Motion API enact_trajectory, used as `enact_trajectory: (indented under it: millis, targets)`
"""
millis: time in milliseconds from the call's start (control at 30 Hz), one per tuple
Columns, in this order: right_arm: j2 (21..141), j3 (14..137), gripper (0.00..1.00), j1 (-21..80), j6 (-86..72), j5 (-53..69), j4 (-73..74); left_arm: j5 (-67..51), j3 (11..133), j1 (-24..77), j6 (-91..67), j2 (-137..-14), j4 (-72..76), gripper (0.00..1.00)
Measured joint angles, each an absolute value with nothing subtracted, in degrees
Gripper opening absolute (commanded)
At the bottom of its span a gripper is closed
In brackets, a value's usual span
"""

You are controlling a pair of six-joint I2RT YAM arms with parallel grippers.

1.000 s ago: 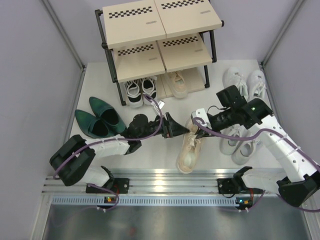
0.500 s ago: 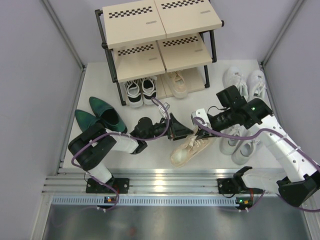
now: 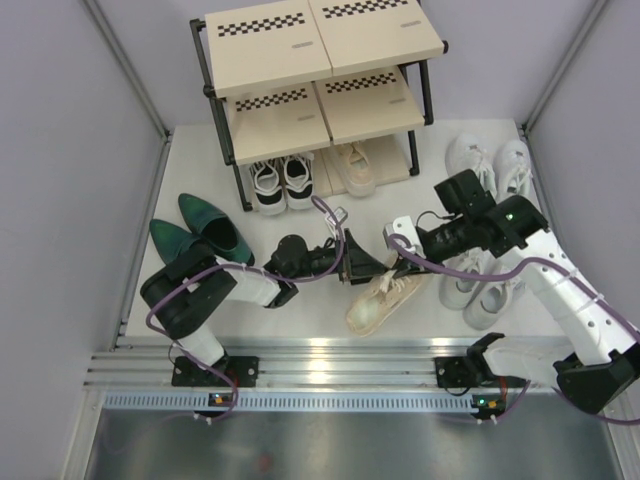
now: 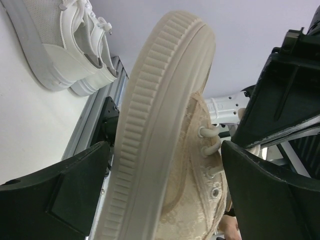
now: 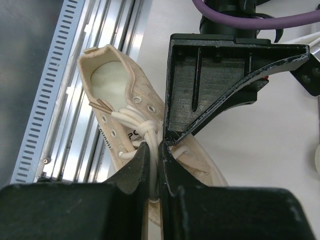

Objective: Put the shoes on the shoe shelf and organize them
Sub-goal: Place the shoe at the shoe shelf.

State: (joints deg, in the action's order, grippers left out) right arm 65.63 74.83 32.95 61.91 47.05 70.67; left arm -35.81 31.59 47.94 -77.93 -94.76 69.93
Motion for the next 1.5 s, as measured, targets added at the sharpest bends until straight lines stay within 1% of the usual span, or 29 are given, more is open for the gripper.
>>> enact_trajectory:
  millis: [233,433,467,533,567,633,667,733,767,800,833,867,900,967,1000,1167,1267,1333,1500]
  targets:
    - [65.63,76.49,0.00,32.95,62.67,46.46,73.17,-37.43,32.10,47.97,-79.13,-96.36,70.94,0.98]
    - [65.63,79.50,0.00,32.95,63.35,47.29,74.48,-39.16,35.11,48.07,-80.12,-96.05,71.00,0.98]
    - [65.63,79.85,0.00,32.95,63.46,47.40,74.63,-39.24,35.66,48.07,-80.40,-95.96,71.11,0.97]
    - [65.63,80.18,0.00,32.95,63.53,47.66,74.78,-39.35,36.38,48.07,-81.06,-95.83,71.24,0.92]
    - [65.63,80.36,0.00,32.95,63.55,47.66,74.87,-39.33,36.53,48.07,-81.32,-95.83,71.44,0.79]
    - [65.63,80.38,0.00,32.95,63.55,47.68,74.91,-39.07,36.56,48.05,-81.67,-95.83,71.46,0.63]
    - [65.63,80.38,0.00,32.95,63.57,47.66,74.91,-38.87,36.56,48.05,-81.89,-95.85,71.53,0.39]
    - [65.63,80.38,0.04,32.95,63.44,47.22,74.87,-38.52,36.56,48.07,-82.65,-95.88,71.68,0.17]
    - [65.60,80.38,0.05,32.95,63.13,46.98,74.70,-38.50,36.58,48.14,-82.41,-95.85,72.18,0.09]
    - [65.45,80.34,0.12,32.95,62.65,46.54,74.50,-38.20,36.58,48.29,-82.35,-95.74,72.16,0.00]
    - [65.10,80.25,0.18,32.95,61.49,46.00,73.93,-37.91,36.53,48.38,-82.35,-95.72,72.01,0.00]
    - [64.62,80.07,0.27,32.95,60.36,45.25,73.21,-37.23,36.29,48.38,-82.30,-95.64,72.03,0.00]
    - [63.92,79.55,0.52,32.95,59.31,44.71,72.23,-36.45,35.86,48.38,-82.15,-95.33,71.96,0.00]
    - [61.73,77.91,0.74,32.58,55.31,42.96,68.99,-34.61,33.78,48.29,-81.06,-94.06,71.68,0.00]
    - [60.55,77.17,0.98,32.23,53.58,42.13,67.64,-33.26,32.32,48.23,-80.60,-93.10,71.46,0.00]
    - [55.48,73.03,0.99,26.72,40.80,40.05,58.52,-21.69,25.10,48.23,-78.24,-85.36,66.72,0.00]
    - [54.13,68.51,0.99,23.38,32.53,41.04,52.14,-12.43,23.51,48.64,-77.06,-81.32,62.08,0.00]
    - [54.11,65.47,1.00,22.63,28.32,41.95,49.80,-6.74,23.44,49.12,-76.75,-80.73,60.84,0.00]
    - [57.23,62.30,0.91,22.59,21.41,41.50,46.54,4.82,23.44,50.85,-76.60,-80.97,58.17,0.00]
